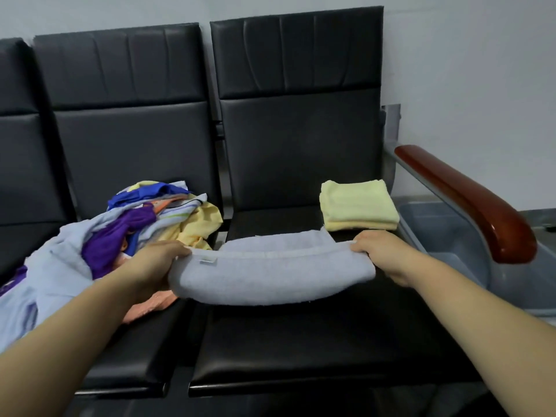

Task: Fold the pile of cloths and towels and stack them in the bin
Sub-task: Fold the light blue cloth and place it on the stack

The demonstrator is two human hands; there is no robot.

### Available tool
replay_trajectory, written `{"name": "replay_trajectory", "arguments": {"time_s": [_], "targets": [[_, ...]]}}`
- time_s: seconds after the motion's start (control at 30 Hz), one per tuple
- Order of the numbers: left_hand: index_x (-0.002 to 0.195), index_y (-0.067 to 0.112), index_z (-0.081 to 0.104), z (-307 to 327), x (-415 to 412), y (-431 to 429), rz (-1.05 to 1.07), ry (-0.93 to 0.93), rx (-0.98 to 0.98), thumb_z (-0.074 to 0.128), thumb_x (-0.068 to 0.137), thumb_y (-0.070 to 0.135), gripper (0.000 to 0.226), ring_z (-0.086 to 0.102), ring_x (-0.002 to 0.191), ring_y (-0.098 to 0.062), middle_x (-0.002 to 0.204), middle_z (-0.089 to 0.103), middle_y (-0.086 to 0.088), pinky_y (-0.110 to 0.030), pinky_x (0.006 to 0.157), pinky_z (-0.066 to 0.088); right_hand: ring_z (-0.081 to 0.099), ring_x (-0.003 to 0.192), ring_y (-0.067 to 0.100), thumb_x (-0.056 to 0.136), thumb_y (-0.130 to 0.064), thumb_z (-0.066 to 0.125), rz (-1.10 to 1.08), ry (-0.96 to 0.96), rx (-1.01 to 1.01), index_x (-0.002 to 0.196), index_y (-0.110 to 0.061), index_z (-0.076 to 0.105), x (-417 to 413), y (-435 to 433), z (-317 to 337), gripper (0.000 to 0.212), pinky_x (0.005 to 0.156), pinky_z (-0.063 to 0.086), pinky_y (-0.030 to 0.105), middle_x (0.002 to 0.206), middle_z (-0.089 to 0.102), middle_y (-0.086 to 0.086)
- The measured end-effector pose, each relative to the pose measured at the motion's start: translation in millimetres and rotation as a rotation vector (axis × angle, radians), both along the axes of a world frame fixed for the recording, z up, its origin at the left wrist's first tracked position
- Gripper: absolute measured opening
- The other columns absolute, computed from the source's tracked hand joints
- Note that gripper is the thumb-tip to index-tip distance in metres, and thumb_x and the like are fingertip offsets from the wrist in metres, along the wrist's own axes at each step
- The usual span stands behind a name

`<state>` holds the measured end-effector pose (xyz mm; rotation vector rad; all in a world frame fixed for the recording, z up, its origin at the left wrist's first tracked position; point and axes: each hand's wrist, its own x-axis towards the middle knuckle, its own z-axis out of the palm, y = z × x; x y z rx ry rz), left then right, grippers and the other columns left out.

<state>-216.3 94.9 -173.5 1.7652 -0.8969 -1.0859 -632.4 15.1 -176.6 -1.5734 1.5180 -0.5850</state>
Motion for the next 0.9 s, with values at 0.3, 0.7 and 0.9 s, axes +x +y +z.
{"name": "replay_trajectory", "arguments": {"time_s": [0.3, 0.7, 0.9], "targets": [[0.103, 0.007, 0.064, -21.3, -2.8, 0.2, 0.044, -0.046, 0.161, 0.058, 0.094, 0.017, 0.014, 0.062, 0.084, -0.032, 0.096, 0.065, -0.018, -0.043, 0.078, 0.055, 0.05, 0.072, 0.024, 0.088, -0.013, 0.057, -0.115, -0.099, 0.141, 0.083, -0.015, 0.053, 10.0, 2.7, -1.4, 0.007, 0.073, 0.048, 0.041, 0.076, 0.052, 0.009], [0.077, 0.006, 0.056, -50.1, -15.9, -25.7, 0.102, -0.292, -0.069, 0.047, 0.094, 0.014, 0.021, 0.046, 0.073, -0.023, 0.074, 0.049, -0.01, -0.035, 0.065, 0.035, 0.036, 0.07, 0.019, 0.095, -0.016, 0.051, -0.111, 0.024, -0.131, 0.074, -0.014, 0.046, 53.6, -38.0, -38.8, 0.021, 0.063, 0.028, 0.037, 0.074, 0.042, 0.004], [0.095, 0.009, 0.057, -65.3, -10.6, -37.4, 0.096, -0.401, -0.046, 0.042, 0.1, 0.018, 0.018, 0.053, 0.09, -0.023, 0.096, 0.059, -0.009, -0.035, 0.075, 0.04, 0.04, 0.073, 0.02, 0.098, -0.021, 0.046, -0.02, 0.197, -0.121, 0.082, -0.011, 0.049, 64.6, -57.9, -56.6, 0.019, 0.064, 0.031, 0.038, 0.082, 0.05, 0.005]]}}
